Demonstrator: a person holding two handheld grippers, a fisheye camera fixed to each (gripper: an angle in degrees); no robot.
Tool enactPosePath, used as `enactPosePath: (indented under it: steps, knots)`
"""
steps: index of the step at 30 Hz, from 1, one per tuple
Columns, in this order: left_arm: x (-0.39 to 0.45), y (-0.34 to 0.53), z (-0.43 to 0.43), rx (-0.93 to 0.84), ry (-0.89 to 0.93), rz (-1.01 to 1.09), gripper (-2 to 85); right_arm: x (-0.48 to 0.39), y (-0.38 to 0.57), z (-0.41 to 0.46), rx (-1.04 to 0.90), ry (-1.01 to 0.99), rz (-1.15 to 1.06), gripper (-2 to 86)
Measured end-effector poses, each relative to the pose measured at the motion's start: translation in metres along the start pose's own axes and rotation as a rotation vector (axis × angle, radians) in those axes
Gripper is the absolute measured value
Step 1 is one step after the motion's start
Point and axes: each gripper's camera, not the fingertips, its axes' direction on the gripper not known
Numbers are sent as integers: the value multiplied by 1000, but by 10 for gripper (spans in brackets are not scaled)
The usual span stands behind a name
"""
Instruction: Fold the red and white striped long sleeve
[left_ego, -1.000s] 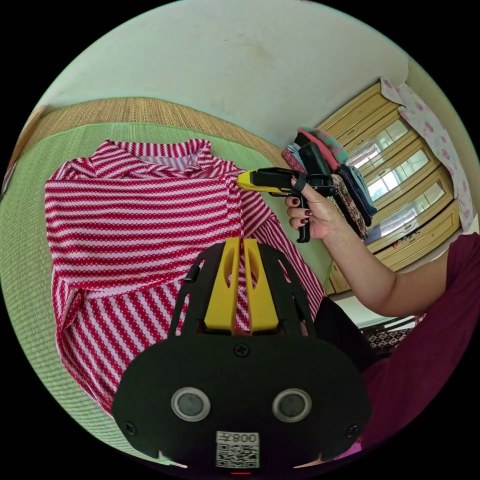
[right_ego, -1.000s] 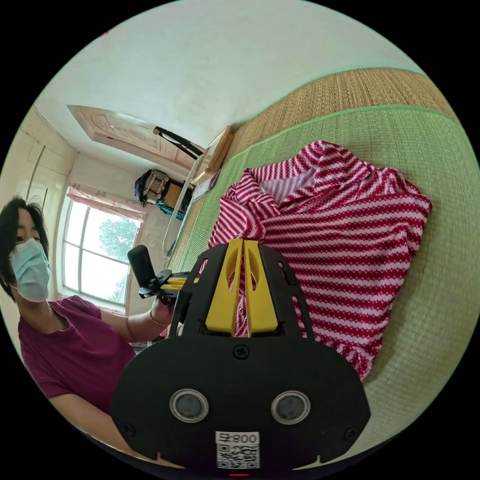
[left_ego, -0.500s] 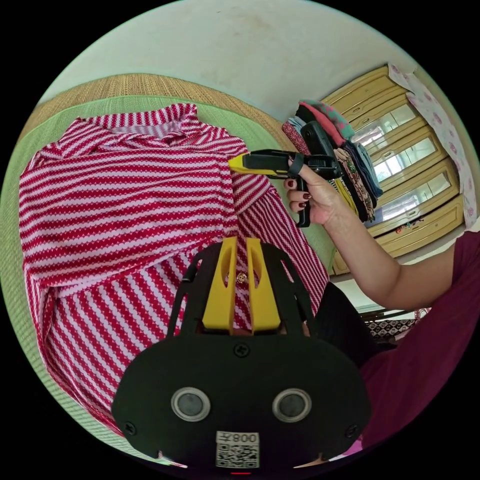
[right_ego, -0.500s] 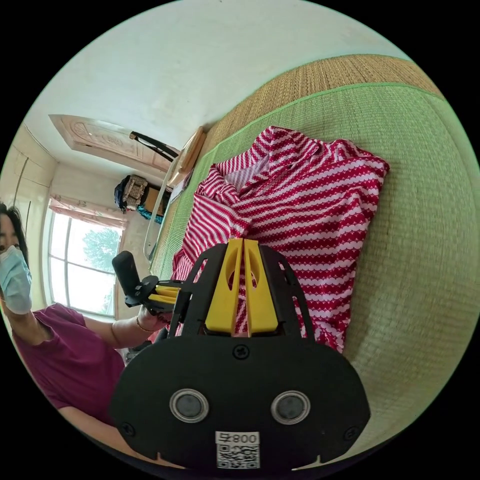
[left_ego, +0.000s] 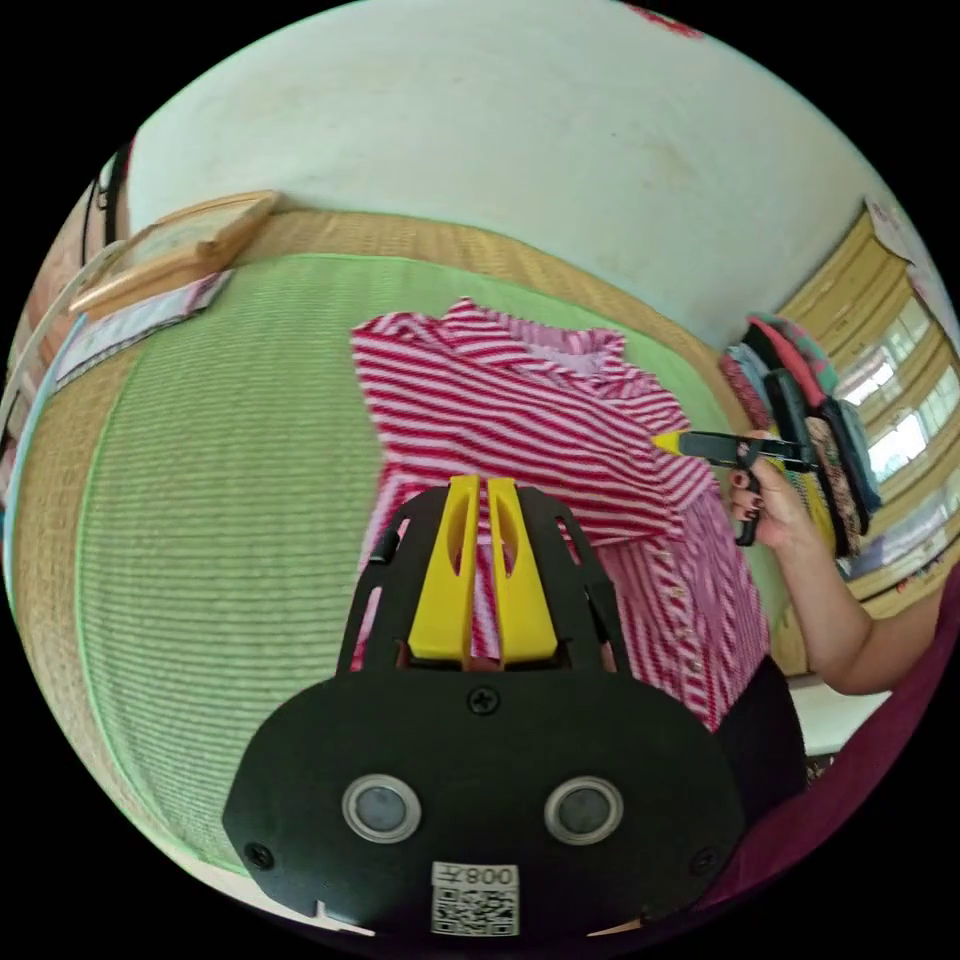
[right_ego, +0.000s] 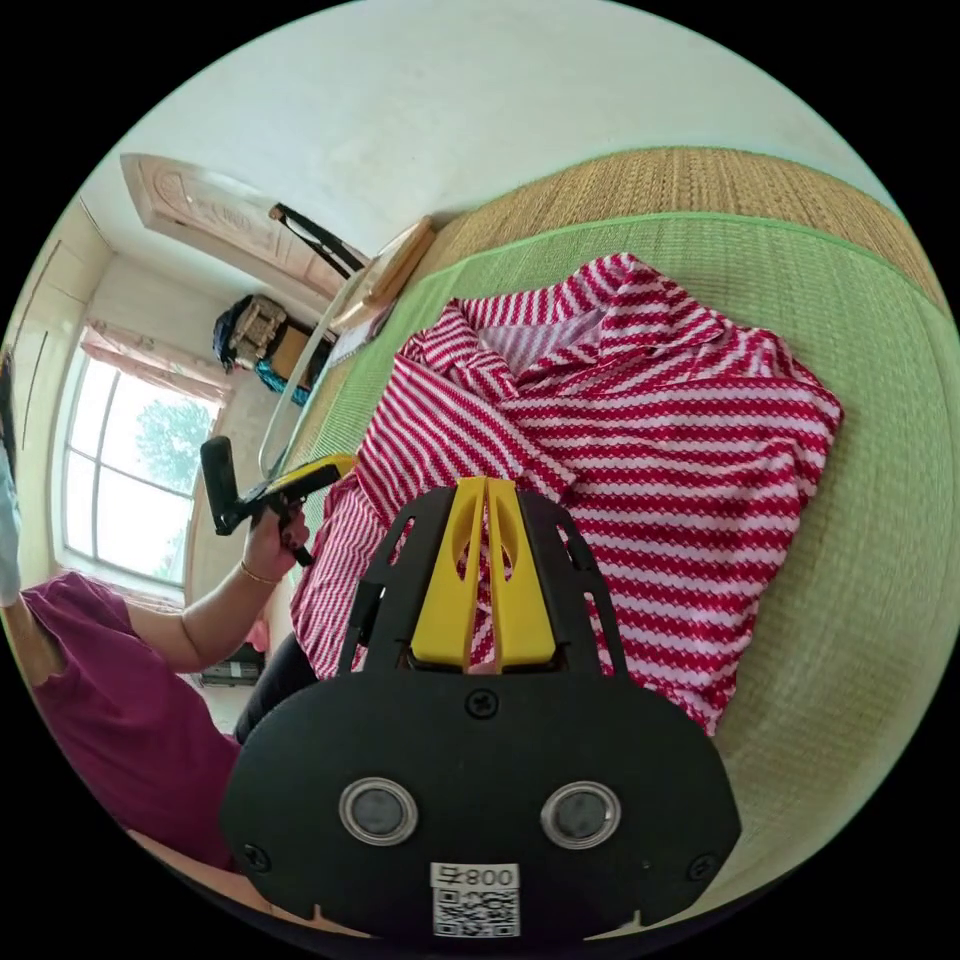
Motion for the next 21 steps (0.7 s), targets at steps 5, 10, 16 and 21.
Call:
enactPosePath:
  steps: [5, 10, 16, 21]
  knots:
    - [-14, -3, -10, 7, 15, -48, 4, -6, 1, 22, -35, 18, 3, 0]
    - [3, -26, -20, 79, 50, 35, 7, -26, 12, 13, 6, 59, -36, 0]
    - [-3, -74, -17, 116, -11, 82, 40, -11, 22, -39, 167, 312, 43, 2]
    - [-20, -99, -4, 40, -55, 61, 65, 21, 24, -64, 198, 457, 130, 3]
